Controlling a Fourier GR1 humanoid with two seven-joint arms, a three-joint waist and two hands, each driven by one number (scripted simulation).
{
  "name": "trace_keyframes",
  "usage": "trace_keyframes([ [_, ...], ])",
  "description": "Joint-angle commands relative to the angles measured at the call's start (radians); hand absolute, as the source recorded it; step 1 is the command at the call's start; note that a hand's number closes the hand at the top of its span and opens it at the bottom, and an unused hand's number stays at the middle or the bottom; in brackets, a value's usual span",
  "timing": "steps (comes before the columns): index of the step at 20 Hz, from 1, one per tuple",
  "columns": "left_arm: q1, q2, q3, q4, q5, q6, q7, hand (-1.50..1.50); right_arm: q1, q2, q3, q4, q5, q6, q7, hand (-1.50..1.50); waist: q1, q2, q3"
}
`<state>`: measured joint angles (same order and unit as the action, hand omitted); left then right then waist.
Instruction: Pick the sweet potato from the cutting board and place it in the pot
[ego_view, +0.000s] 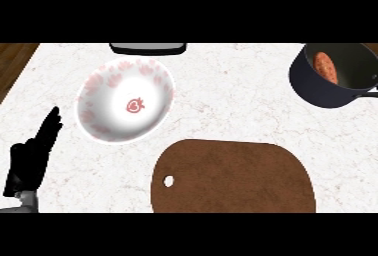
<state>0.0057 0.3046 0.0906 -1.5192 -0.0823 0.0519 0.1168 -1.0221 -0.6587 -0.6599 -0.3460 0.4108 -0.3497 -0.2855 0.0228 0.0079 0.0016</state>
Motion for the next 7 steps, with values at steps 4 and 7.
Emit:
trace_keyframes([
  [4,0.005,0.013,0.044,-0.017,0.006,0.002,0.033,0.00,0.180,0.052,-0.037,-0.154,-0.130,0.119,-0.051,-1.50,-0.043,-0.019,-0.002],
  [7,0.072,0.005,0.060,0.034,0.018,-0.027,-0.078,0.00,0.258,0.020,-0.052,-0.237,-0.183,0.179,-0.035,-1.50,-0.040,-0.016,-0.003],
])
